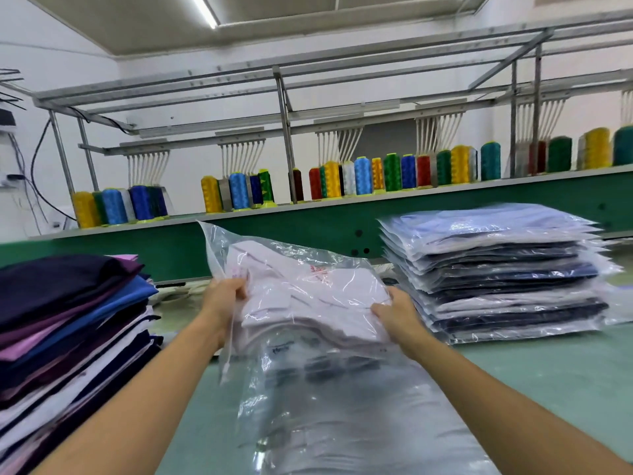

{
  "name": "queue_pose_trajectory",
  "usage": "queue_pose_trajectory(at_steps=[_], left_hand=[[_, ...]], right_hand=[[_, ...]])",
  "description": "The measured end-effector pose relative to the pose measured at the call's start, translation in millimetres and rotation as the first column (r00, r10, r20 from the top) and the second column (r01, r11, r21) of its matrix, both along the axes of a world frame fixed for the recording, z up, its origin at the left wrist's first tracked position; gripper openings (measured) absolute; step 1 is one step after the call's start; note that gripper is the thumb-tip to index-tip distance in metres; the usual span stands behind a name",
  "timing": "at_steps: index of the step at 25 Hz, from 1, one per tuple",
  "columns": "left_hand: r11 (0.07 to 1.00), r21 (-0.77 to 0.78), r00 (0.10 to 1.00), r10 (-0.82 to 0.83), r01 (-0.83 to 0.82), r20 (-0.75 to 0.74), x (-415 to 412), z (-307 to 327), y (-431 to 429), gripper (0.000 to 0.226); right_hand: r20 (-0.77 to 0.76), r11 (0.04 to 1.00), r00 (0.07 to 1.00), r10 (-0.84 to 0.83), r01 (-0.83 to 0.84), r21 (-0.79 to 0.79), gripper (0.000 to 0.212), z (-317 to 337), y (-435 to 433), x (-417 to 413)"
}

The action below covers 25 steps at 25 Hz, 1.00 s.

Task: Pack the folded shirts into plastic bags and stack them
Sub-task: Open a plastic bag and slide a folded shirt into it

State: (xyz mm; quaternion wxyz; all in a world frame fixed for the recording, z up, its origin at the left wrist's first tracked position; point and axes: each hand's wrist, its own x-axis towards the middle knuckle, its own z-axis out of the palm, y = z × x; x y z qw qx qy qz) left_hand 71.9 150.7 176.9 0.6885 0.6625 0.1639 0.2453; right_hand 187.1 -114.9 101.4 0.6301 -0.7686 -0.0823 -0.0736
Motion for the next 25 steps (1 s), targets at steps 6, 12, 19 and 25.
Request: queue_pose_trajectory(at_steps=[6,12,19,25], left_hand=[[0.996,0.030,0.997,0.082,-0.082,-0.002,2,26,-10,0.017],[0.997,0.006,0.995,0.071,-0.072,0.064,41,74,-52,0.045],[0.999,0.024,0.994,-0.045,0.043,0.102,103,101,-136,0.055],[0.964,0.213,0.974,-0.190,0.160,0.128,175,105,-186,0.095]], right_hand=[[0.307,0.952,0.941,-0.144,0.216,-0.216,0.039,67,-4,-8],[0.353,0.911,0.899,-0.259,0.349,-0.219,0.048,121,-54,23],[0.255,0.882,0.880,-0.402,0.446,-0.149,0.040,145,-144,89],[0.180,0.892,0.892,-0.414,0.437,-0.116,0.035,165,-226,153]])
